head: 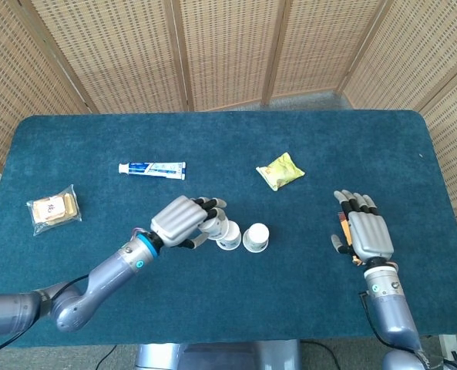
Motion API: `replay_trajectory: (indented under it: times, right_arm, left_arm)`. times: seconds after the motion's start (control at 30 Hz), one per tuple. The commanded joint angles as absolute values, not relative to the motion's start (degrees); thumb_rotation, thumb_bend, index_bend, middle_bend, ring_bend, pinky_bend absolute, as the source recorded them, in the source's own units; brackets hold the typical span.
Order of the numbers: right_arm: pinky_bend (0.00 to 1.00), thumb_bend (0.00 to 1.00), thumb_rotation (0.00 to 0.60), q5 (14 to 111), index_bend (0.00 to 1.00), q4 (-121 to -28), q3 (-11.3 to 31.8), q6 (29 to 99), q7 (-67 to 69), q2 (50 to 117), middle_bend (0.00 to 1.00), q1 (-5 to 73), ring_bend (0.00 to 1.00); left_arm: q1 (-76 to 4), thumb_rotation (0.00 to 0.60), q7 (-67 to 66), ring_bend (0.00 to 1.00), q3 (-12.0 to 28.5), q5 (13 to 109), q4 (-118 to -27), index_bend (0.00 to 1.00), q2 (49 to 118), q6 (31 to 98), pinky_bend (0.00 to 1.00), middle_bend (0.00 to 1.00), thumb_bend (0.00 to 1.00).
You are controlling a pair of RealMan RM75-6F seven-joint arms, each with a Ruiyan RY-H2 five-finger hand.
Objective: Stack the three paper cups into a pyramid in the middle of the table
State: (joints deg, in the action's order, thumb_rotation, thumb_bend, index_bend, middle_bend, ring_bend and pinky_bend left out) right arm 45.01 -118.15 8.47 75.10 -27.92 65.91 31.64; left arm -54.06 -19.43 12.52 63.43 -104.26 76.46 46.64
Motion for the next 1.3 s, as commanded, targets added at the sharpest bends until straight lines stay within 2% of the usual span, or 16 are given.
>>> replay_trajectory:
  times: [0.03,0.5,0.9,1.3]
  right_arm:
    - [0.00,0.40,0.600,45.43,0.00,-118.48,8.37,75.13,-27.45,65.41,0.00,31.16,0.00]
    - [0.00,0.40,0.600,47.45,0.00,-118.58,8.25,74.23,-24.90,63.70,0.00,29.22,0.00]
    - [0.00,0.40,0.600,47.99,0.00,-117.97,8.51,73.44,-23.28,62.58,0.00,28.08,0.00]
    - [0.00,0.40,0.600,47.54,0.00,-117.94,8.71,72.05,-22.97,62.26,0.00,27.97,0.00]
  left_arm:
    - [-56.09,0.600,-20.96,0.28,13.18,61.59,-102.98,0.35,78.28,45.85,0.54,0.22,0.50]
    - [-63.18,0.600,-26.49,0.26,13.02,54.20,-98.37,0.34,84.68,45.00,0.52,0.21,0.50]
    - [-66.46,0.600,-28.34,0.23,11.98,50.62,-96.93,0.33,86.51,44.98,0.50,0.19,0.50]
    - [-68.12,0.600,-29.01,0.09,11.01,48.29,-96.88,0.24,86.44,45.66,0.40,0.05,0.50]
